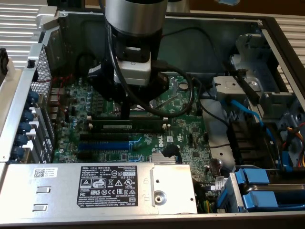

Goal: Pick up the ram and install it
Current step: 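Press down the ram until it locks into place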

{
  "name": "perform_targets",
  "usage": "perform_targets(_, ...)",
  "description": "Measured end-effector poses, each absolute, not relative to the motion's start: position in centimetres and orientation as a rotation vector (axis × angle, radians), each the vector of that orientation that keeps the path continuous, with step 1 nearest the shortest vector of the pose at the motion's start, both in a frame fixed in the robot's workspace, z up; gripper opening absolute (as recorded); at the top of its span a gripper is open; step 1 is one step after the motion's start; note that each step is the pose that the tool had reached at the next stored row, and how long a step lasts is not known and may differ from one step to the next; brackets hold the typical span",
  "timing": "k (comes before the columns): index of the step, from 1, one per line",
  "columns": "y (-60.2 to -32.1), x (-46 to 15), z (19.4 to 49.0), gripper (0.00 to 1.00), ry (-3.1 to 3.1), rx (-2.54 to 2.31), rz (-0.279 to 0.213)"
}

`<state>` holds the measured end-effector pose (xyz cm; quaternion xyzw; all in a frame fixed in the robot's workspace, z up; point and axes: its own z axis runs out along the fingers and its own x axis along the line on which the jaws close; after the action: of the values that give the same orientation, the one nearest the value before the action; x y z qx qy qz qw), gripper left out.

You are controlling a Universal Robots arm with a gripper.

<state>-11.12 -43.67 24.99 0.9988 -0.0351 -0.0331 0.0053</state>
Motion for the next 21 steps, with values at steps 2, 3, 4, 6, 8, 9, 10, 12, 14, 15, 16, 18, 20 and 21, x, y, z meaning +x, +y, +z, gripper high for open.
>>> perform_targets(2, -43.7, -11.1, 25.0, 0.11, -0.109, 3.127, -0.104)
perform_targets(3, -43.7, -11.0, 25.0, 0.11, -0.107, 3.127, -0.104)
perform_targets(4, -43.7, -10.8, 25.0, 0.11, -0.102, 3.127, -0.104)
perform_targets(6, -43.7, -10.3, 25.0, 0.11, -0.089, 3.128, -0.107)
perform_targets(8, -43.7, -9.9, 25.0, 0.11, -0.075, 3.128, -0.110)
perform_targets(9, -43.7, -9.8, 25.0, 0.11, -0.067, 3.128, -0.112)
perform_targets(10, -43.7, -9.7, 25.0, 0.11, -0.059, 3.128, -0.113)
perform_targets(12, -43.7, -9.5, 25.0, 0.11, -0.038, 3.128, -0.114)
perform_targets(14, -43.7, -9.3, 25.0, 0.11, -0.008, 3.128, -0.116)
perform_targets(15, -43.7, -9.3, 25.0, 0.11, 0.007, 3.128, -0.117)
perform_targets(16, -43.7, -9.2, 25.0, 0.11, 0.023, 3.128, -0.118)
perform_targets(18, -43.7, -9.1, 25.1, 0.11, 0.044, 3.128, -0.120)
perform_targets(20, -43.7, -9.1, 25.1, 0.11, 0.048, 3.127, -0.121)
perform_targets(21, -43.7, -9.1, 25.1, 0.11, 0.048, 3.127, -0.121)
